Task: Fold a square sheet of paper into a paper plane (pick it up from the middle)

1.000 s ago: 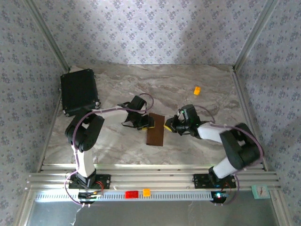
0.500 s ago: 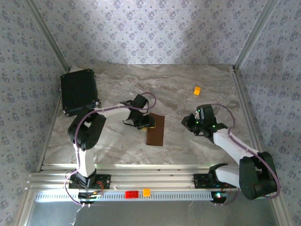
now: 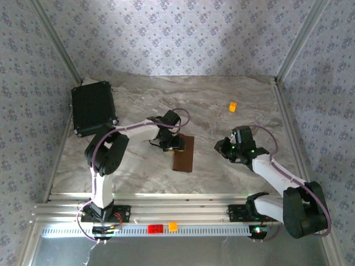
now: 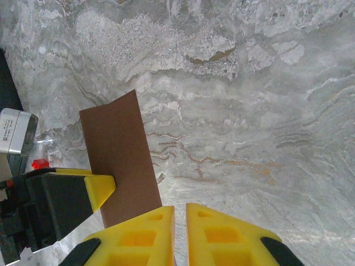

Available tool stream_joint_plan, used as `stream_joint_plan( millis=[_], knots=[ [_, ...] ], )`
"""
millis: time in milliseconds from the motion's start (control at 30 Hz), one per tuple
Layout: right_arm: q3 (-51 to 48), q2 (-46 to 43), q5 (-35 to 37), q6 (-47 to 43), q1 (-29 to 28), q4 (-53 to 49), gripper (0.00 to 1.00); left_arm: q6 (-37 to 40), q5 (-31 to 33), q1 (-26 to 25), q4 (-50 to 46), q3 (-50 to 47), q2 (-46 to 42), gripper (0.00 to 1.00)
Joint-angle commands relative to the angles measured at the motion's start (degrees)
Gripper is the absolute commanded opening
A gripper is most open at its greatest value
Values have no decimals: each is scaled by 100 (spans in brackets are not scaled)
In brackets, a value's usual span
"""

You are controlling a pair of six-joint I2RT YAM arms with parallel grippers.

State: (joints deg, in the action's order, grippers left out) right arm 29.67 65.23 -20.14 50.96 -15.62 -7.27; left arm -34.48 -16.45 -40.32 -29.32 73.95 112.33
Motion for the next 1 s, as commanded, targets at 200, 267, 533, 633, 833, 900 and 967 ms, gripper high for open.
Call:
stream_joint_plan(
  millis=[200, 267, 533, 633, 833, 900, 967],
  knots=[
    [-128, -90, -7, -2, 37, -117, 16, -138, 575, -47, -285, -31, 491, 48],
    [-133, -91, -3, 6, 32, -117, 16, -229, 583, -39, -281, -6, 534, 45],
    [-187, -76, -8, 37, 34, -93, 16, -104, 462, -70, -286, 103, 671, 47],
    [-217, -48, 1, 77, 39, -47, 16, -44, 492, -68, -339, 180, 701, 48],
    [-251, 53, -42, 152, 43, 28, 16, 72, 634, -130, -544, 398, 831, 50],
    [-261, 73, -51, 173, 43, 45, 16, 104, 644, -151, -574, 433, 873, 51],
    [-269, 77, -60, 185, 42, 59, 16, 117, 667, -160, -612, 470, 911, 51]
  ],
)
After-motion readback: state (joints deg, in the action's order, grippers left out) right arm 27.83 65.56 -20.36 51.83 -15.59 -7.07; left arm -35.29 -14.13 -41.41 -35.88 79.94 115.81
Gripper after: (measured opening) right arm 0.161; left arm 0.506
